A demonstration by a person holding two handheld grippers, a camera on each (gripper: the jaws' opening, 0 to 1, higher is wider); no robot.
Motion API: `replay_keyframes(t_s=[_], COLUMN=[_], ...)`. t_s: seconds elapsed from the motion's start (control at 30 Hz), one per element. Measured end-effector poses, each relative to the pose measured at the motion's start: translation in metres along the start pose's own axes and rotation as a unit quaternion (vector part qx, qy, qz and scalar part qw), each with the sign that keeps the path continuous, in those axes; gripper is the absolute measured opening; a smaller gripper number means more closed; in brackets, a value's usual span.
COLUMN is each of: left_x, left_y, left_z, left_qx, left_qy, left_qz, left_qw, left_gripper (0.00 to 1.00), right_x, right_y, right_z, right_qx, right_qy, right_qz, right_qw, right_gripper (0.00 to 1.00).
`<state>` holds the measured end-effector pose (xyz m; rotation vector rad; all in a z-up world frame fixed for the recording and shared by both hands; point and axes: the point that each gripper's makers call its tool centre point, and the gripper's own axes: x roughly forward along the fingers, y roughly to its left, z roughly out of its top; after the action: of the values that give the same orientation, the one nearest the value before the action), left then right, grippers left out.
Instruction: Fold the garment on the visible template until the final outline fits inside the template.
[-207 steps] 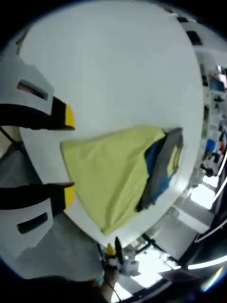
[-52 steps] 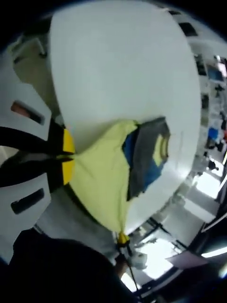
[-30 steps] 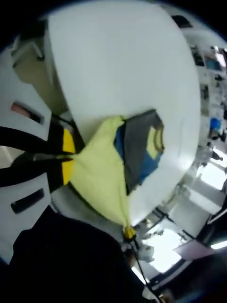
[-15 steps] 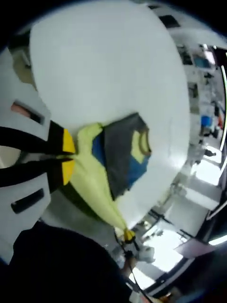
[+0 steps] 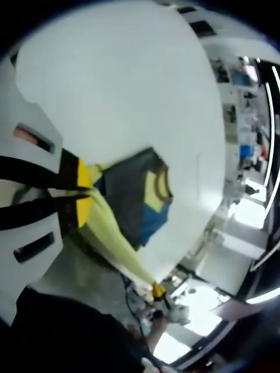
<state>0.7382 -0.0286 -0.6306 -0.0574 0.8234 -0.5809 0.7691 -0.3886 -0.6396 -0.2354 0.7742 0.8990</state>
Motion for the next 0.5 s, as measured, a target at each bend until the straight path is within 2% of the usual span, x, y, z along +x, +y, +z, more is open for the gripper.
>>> replay_keyframes(t_s=[0.2, 0.5], left_x=[0.011, 0.024], left_y=[0.011, 0.024], left_z=[0.022, 0.040], left_qx=[-0.007, -0.001], left_qy=[-0.021, -0.028], left_qz=[-0.002, 0.006], left_qw=[0.9997, 0.9996], left_gripper=[0.00, 0.00], right_x=[0.006, 0.017], right_y=[-0.018, -0.036], right_z=[0.011, 0.025], right_qx=[-0.002, -0.006], right_qy=[-0.006, -0.012], right_qz=[-0.008, -0.013], right_qw=[0.9999, 0.9998], right_gripper=[0.03, 0.03])
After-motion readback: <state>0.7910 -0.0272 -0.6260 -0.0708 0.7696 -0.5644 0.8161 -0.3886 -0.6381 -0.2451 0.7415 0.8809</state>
